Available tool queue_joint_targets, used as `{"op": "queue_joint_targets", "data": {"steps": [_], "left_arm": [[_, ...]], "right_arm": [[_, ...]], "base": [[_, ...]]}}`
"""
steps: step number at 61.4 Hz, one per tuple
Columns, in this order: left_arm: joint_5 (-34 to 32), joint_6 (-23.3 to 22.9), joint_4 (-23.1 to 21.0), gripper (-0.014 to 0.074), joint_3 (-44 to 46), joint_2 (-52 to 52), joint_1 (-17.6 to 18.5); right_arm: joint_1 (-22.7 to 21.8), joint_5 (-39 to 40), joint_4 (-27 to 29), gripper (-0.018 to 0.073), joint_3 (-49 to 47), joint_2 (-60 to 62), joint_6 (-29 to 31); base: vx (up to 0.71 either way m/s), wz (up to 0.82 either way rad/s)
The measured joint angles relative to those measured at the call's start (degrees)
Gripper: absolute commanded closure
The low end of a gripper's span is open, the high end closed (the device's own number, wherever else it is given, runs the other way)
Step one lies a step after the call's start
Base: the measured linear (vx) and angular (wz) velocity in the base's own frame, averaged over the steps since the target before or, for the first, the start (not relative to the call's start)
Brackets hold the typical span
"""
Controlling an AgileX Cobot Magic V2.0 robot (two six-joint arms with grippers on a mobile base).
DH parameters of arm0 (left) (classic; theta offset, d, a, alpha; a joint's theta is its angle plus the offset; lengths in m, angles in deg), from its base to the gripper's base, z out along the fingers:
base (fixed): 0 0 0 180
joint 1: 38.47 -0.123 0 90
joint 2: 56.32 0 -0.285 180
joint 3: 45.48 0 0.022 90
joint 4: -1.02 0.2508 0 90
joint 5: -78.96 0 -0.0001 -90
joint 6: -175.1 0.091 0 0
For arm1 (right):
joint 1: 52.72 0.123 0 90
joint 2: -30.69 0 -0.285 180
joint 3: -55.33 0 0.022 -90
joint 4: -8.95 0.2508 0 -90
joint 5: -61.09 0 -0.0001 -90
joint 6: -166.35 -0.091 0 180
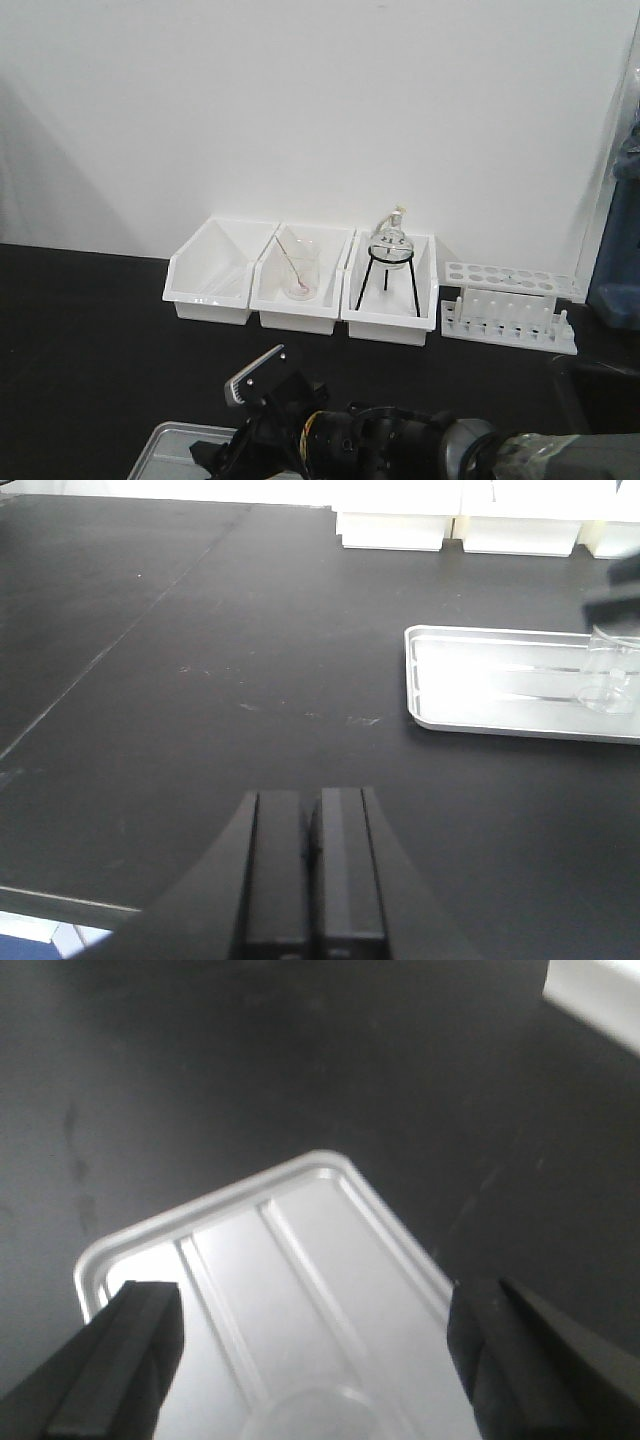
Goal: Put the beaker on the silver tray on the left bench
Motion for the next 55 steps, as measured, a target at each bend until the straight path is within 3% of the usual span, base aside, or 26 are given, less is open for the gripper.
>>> {"op": "queue_joint_targets", "data": {"steps": [16,36,55], "left_arm": [[0.00,0.00,0.00,0.0595,0.00,0.00,0.00],[0.00,0.00,0.00,0.0595,0.00,0.00,0.00],[0.00,0.00,0.00,0.0595,0.00,0.00,0.00]], "right_arm": [[-0.69,-3.86,-0.05,0.0123,5.86,17.13,-2.77],[-1.04,-5.43,-0.36,0.0417,27.23,44.93,-2.87],[-1.04,-5.62,-0.41,0.0526,34.76,55.88,-2.87]], "base": [[0.00,0.00],[0.00,0.00],[0.00,0.00]]}}
